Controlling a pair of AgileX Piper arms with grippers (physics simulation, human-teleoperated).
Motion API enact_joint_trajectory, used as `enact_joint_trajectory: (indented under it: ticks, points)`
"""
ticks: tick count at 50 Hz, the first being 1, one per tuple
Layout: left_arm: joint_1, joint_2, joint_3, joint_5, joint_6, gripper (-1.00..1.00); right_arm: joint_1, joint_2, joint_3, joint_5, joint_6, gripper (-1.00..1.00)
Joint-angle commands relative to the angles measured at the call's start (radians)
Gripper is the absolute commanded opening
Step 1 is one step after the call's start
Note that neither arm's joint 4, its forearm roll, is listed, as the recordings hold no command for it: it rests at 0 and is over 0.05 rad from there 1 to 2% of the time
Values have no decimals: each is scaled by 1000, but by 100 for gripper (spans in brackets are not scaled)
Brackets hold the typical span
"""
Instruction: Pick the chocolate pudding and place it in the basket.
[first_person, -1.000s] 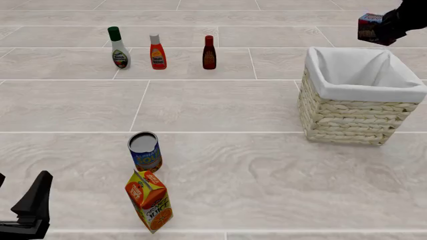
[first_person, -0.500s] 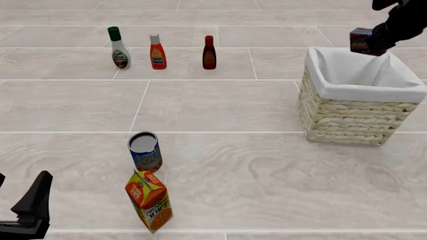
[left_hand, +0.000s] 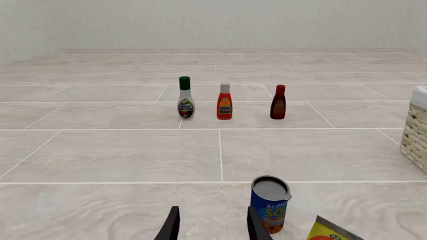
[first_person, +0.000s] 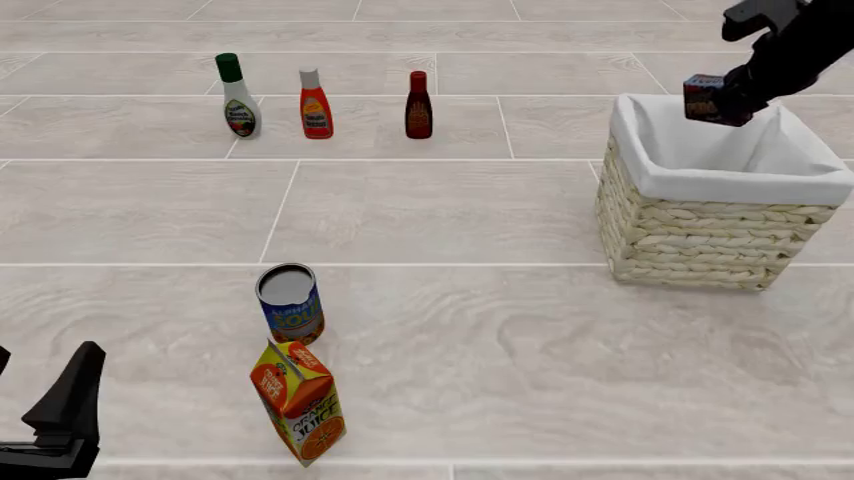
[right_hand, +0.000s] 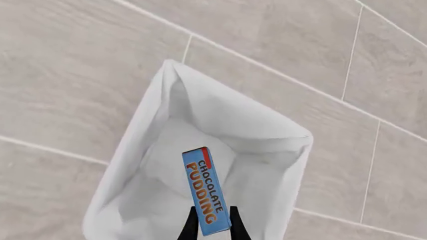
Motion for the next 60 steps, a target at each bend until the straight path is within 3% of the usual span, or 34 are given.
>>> enact_joint_trajectory:
  ticks: [1,60]
  points:
    - [0,-3,0,2,0,100,-2,21,-24,8,12,-100]
    - [0,-3,0,2,0,100,11,147,-74,8,25,-100]
